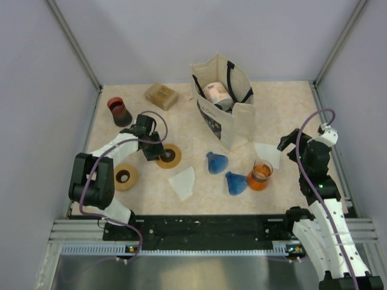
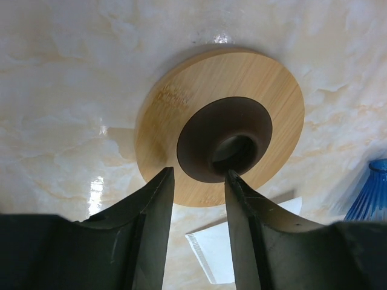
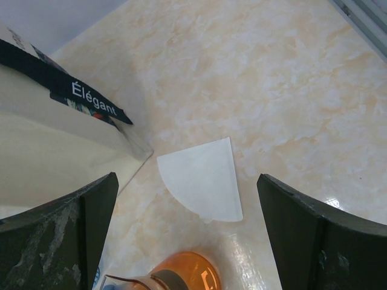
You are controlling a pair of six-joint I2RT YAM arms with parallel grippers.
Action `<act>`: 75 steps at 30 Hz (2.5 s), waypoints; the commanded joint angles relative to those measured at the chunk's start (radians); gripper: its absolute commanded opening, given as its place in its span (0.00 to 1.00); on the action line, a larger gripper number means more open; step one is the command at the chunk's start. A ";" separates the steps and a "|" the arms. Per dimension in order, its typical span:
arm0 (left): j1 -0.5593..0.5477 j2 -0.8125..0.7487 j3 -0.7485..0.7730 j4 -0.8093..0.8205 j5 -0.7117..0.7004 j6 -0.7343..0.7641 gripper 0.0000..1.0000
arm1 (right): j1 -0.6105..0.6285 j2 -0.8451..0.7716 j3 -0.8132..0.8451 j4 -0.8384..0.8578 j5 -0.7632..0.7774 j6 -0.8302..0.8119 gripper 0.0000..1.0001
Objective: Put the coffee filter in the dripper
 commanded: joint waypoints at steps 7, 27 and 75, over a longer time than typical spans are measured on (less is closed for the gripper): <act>-0.062 0.063 0.105 -0.069 -0.143 0.014 0.32 | -0.007 -0.007 -0.011 0.030 0.033 -0.010 0.99; -0.102 -0.080 0.133 -0.012 -0.166 0.079 0.00 | -0.007 -0.093 -0.033 0.167 -0.283 -0.084 0.99; -0.312 -0.561 0.073 0.105 -0.056 -0.119 0.83 | 0.746 0.585 0.264 0.665 -0.337 -1.206 0.00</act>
